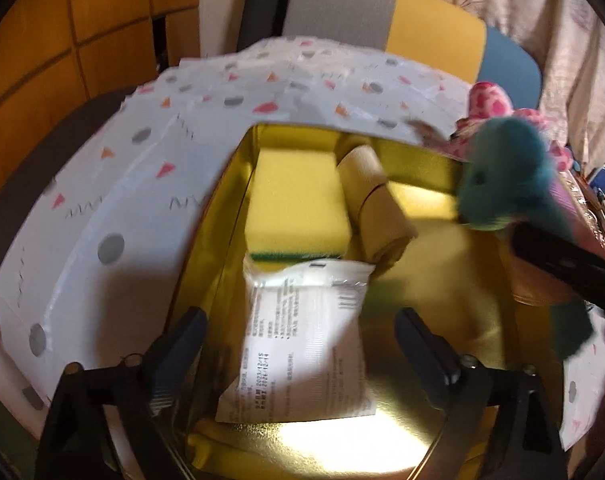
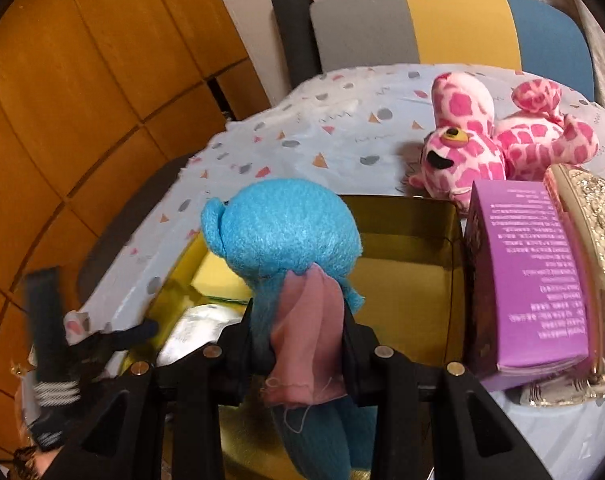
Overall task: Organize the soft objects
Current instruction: 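Drop the wipes packet into the gold tin from the left tool while the right tool brings the plush, then lower the blue plush into the gold tin and open the right tool, then move the right tool to the white knit gloves and grasp them, then grasp the black beaded hair piece with the left tool while the right tool holds the gloves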
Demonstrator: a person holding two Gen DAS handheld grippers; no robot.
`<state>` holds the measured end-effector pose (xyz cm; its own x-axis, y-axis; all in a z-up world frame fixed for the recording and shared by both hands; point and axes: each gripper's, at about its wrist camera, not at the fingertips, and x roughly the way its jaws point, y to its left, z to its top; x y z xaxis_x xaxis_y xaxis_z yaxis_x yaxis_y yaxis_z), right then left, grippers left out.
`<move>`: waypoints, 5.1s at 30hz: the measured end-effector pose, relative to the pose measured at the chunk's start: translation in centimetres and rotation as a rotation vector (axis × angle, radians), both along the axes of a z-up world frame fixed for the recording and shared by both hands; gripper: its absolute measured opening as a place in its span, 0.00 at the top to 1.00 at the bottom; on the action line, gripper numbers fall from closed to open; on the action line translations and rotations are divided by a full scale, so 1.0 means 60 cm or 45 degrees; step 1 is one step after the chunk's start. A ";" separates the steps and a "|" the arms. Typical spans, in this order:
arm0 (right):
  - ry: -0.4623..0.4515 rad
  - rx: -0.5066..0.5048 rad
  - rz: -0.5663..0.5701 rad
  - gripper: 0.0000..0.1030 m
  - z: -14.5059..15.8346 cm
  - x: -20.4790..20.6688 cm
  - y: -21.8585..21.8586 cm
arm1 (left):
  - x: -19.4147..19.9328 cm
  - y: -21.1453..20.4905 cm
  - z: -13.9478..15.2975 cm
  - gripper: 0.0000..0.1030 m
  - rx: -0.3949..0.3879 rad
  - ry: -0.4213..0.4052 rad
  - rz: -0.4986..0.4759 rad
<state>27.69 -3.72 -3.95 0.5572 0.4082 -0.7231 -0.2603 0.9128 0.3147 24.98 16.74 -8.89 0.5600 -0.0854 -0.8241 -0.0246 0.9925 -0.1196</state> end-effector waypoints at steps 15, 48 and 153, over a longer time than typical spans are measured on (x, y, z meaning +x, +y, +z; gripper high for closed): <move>0.104 -0.118 -0.126 0.66 -0.039 0.105 0.030 | -0.105 0.037 0.062 0.00 -0.076 -0.224 0.188; 0.040 -0.220 0.094 0.57 -0.007 0.015 0.038 | -0.169 0.004 0.051 0.00 -0.198 -0.231 0.188; -0.284 0.580 -0.993 0.67 -0.174 -0.236 -0.735 | 0.165 -1.012 0.072 0.00 0.071 0.032 -0.833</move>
<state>13.52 -47.85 -14.41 0.9003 0.0784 -0.4282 0.2771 0.6556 0.7024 34.90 -43.96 -4.56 0.3874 -0.3587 -0.8493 0.5841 0.8082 -0.0750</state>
